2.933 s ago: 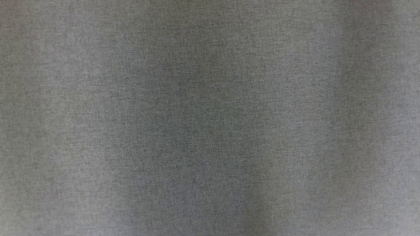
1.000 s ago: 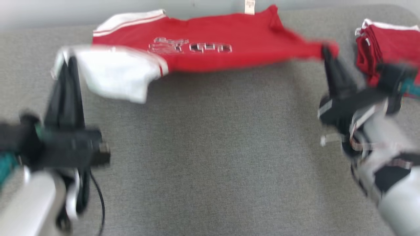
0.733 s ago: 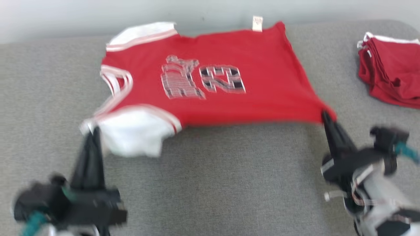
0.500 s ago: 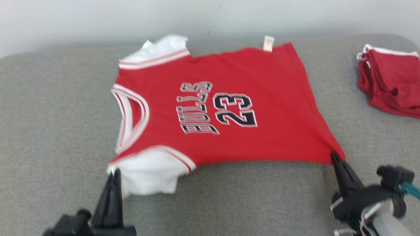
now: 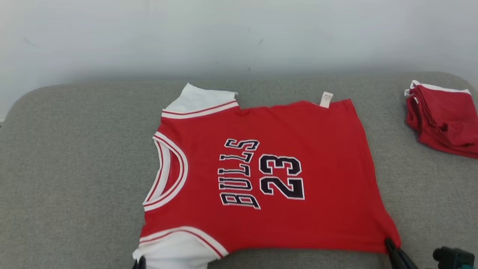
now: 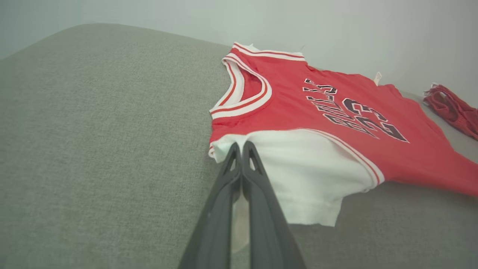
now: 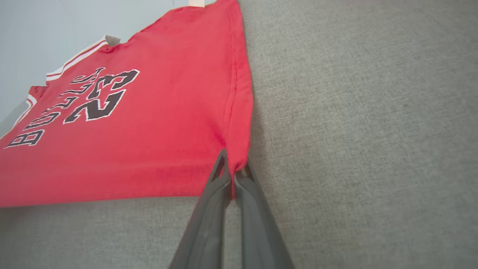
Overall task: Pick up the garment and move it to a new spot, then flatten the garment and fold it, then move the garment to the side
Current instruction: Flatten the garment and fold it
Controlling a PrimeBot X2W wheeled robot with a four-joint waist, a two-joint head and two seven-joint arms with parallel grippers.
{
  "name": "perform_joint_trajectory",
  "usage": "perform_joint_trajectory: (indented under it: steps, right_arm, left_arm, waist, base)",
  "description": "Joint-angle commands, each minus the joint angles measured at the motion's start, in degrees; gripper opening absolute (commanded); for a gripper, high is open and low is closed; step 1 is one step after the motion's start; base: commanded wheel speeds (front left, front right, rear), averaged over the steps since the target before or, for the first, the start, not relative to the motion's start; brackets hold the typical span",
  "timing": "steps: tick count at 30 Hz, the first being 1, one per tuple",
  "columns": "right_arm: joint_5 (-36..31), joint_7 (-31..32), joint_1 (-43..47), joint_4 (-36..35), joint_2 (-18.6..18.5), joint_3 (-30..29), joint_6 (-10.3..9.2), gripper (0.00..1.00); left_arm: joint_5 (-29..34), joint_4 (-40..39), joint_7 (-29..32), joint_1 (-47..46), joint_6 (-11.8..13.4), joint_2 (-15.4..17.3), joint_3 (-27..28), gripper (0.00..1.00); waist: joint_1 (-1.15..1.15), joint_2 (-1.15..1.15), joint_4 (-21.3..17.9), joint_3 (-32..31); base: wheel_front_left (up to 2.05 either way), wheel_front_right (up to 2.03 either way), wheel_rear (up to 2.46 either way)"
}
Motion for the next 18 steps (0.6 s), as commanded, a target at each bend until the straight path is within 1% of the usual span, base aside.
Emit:
perform_joint_trajectory:
  steps: [1,3,5,9,13,18]
  right_arm:
    - [-1.2,0.6,1.7,-0.4,0.1,-0.9,-0.16,0.00]
    - [-3.2,1.6,3.5,-1.6,0.7,-2.3,-0.16,0.00]
    - [-4.9,3.1,5.7,-3.5,2.1,-4.5,-0.16,0.00]
    - [-7.1,5.3,6.3,-6.0,4.1,-6.4,-0.16,0.00]
    - [-8.3,7.5,4.1,-8.2,5.4,-6.9,-0.16,0.00]
    - [-9.3,9.7,0.4,-8.4,5.9,-5.8,-0.16,0.00]
  left_arm:
    - [-0.5,0.6,-0.2,1.2,-0.3,-0.1,0.2,0.00]
    - [-0.9,1.8,-0.2,2.1,-0.8,-0.6,-0.1,0.00]
    - [-0.9,3.0,-0.2,2.4,-1.8,-1.2,-0.2,0.00]
    - [0.3,3.4,-0.2,0.5,-3.1,-1.6,0.4,0.00]
    - [1.0,3.5,-0.2,-2.0,-4.3,-1.0,1.4,0.00]
    - [2.1,4.7,0.7,-6.7,-5.9,0.6,1.3,0.00]
  waist:
    - [0.01,0.01,0.5,-0.8]
    - [0.01,0.01,0.5,-1.1]
    - [0.01,0.01,0.2,-1.1]
    - [0.01,0.01,-0.3,-0.6]
    - [0.01,0.01,-1.4,0.4]
    - [0.01,0.01,-2.8,1.5]
  base:
    - [0.00,0.00,0.00]
    - [0.00,0.00,0.00]
    - [0.00,0.00,0.00]
    - [0.00,0.00,0.00]
    - [0.00,0.00,0.00]
    - [0.00,0.00,0.00]
